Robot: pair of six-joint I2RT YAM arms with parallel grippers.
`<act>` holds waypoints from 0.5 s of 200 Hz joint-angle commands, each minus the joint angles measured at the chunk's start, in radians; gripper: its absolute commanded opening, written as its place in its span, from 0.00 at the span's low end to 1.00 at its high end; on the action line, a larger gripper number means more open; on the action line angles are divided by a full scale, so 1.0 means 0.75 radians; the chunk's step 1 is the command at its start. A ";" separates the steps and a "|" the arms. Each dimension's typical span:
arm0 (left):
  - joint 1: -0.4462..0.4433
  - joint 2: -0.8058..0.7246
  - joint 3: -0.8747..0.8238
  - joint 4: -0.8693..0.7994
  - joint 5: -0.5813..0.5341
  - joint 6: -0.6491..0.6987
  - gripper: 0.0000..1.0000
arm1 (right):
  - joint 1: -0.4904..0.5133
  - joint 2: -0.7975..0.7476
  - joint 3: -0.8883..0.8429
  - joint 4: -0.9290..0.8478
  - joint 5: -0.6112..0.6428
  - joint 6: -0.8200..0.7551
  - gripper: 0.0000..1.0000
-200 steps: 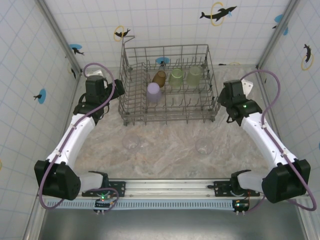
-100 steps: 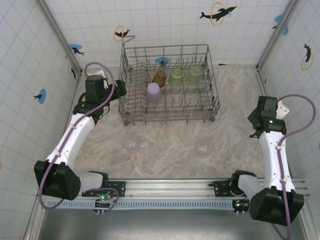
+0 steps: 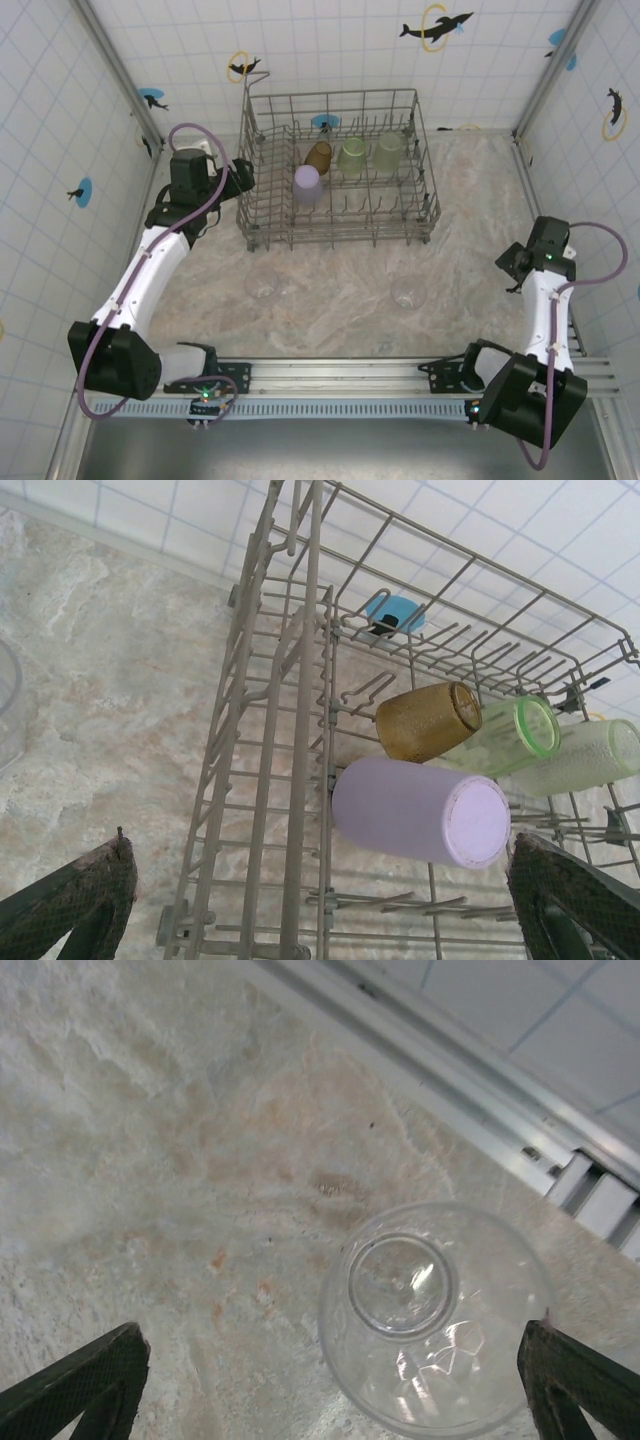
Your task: Load the cups into the dish rack
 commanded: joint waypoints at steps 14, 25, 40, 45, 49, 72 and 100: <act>0.005 -0.037 0.015 -0.028 0.031 -0.033 0.98 | -0.007 0.016 -0.038 0.061 -0.113 -0.022 0.90; 0.006 -0.040 0.009 -0.027 0.033 -0.035 0.98 | -0.007 0.018 -0.041 0.068 -0.100 -0.017 0.87; 0.005 -0.042 0.004 -0.025 0.035 -0.036 0.98 | -0.008 0.033 -0.048 0.071 -0.096 -0.015 0.82; 0.007 -0.042 0.003 -0.022 0.035 -0.036 0.98 | -0.007 0.043 -0.048 0.072 -0.105 -0.015 0.80; 0.006 -0.044 0.001 -0.021 0.037 -0.034 0.97 | -0.007 0.048 -0.048 0.075 -0.114 -0.015 0.78; 0.006 -0.036 -0.005 0.002 0.043 -0.035 0.98 | -0.005 0.103 -0.046 0.103 -0.127 0.001 0.70; 0.006 -0.006 0.020 -0.002 0.030 -0.020 0.98 | -0.007 0.167 -0.037 0.079 -0.053 -0.005 0.66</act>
